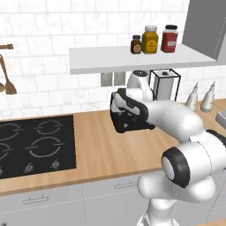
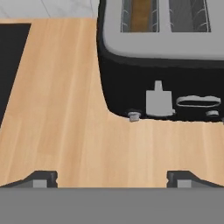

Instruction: Start the toaster. Once the lever pops up, take the bread to the plate on the dining counter.

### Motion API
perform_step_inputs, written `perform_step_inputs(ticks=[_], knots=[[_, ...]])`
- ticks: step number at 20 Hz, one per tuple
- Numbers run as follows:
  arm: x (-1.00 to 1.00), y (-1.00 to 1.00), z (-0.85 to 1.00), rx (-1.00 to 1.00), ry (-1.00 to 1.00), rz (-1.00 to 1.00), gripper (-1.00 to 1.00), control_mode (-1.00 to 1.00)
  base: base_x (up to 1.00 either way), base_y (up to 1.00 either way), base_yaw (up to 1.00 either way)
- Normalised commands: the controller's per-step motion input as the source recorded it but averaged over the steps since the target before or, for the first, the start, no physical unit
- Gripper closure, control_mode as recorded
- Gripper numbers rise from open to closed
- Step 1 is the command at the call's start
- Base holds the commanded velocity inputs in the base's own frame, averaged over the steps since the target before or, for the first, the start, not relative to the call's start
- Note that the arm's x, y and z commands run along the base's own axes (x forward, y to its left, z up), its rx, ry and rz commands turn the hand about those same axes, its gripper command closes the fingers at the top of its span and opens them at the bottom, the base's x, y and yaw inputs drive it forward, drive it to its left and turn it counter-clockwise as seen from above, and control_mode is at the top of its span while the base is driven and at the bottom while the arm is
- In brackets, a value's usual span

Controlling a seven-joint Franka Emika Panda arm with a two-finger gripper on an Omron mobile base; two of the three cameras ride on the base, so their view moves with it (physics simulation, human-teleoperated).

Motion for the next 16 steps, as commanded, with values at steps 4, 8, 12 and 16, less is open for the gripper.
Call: perform_step_inputs(ticks=[4, 8, 12, 16], knots=[[0.46, 0.0, -0.27, 0.0, 0.0, 0.0, -1.0, -1.0, 0.0, 0.0, 0.0], [0.43, 0.0, -0.3, 0.0, 0.0, 0.0, -1.0, -1.0, 0.0, 0.0, 0.0], [0.39, 0.0, -0.23, 0.0, 0.0, 0.0, -1.0, -1.0, 0.0, 0.0, 0.0], [0.39, 0.0, -0.14, 0.0, 0.0, 0.0, -1.0, -1.0, 0.0, 0.0, 0.0]])
